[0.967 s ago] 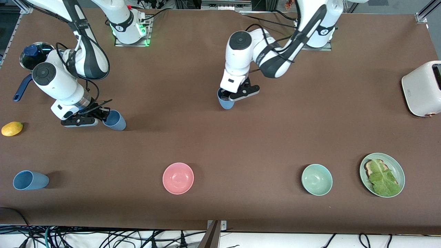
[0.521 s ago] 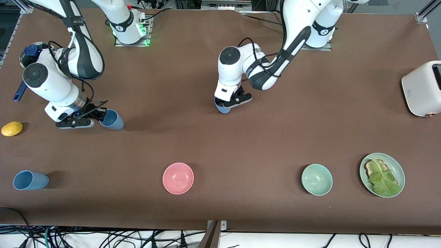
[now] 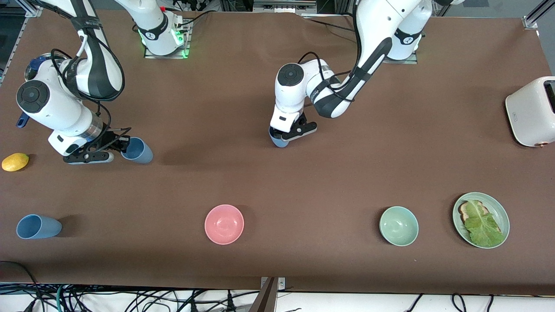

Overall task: Stack blue cups with both arms
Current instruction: 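Carry the tissue cup with the left gripper toward the table middle, then set the tissue cup down and open the left gripper while the right gripper approaches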

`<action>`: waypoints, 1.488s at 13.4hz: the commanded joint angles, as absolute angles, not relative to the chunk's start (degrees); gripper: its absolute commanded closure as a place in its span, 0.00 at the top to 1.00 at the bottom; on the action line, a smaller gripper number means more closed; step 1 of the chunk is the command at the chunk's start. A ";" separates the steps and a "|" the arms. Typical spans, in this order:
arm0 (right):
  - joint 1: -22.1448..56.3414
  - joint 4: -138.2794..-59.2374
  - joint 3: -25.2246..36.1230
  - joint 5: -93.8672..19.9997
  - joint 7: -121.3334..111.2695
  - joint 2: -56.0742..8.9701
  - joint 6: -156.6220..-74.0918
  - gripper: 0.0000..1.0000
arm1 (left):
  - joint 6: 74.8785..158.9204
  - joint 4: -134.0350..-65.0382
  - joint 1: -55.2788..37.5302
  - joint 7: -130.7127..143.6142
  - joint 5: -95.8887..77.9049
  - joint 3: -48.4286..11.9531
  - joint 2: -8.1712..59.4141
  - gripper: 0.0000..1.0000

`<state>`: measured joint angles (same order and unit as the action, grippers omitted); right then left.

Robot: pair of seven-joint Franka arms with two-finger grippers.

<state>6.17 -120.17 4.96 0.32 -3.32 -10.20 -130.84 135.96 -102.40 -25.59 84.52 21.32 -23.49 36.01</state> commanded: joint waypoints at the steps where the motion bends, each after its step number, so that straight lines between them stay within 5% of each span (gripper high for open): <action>1: 6.24 -116.73 4.04 -0.09 -2.29 -9.76 -126.05 0.01 | 135.97 -100.72 -24.79 86.74 22.32 -23.82 36.91 0.34; 8: 7.03 -110.50 3.96 -0.09 -2.29 -10.02 -119.29 0.00 | 135.00 -100.63 -24.52 87.10 22.24 -23.99 35.34 0.61; 20: 10.01 -95.72 3.96 -0.79 -0.28 -12.39 -104.34 0.00 | 123.14 -100.90 -20.66 86.05 18.28 -30.06 28.04 0.61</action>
<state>8.73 -99.50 3.93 0.13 -2.47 -11.11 -107.68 125.70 -100.75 -21.72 85.95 19.66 -28.92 29.94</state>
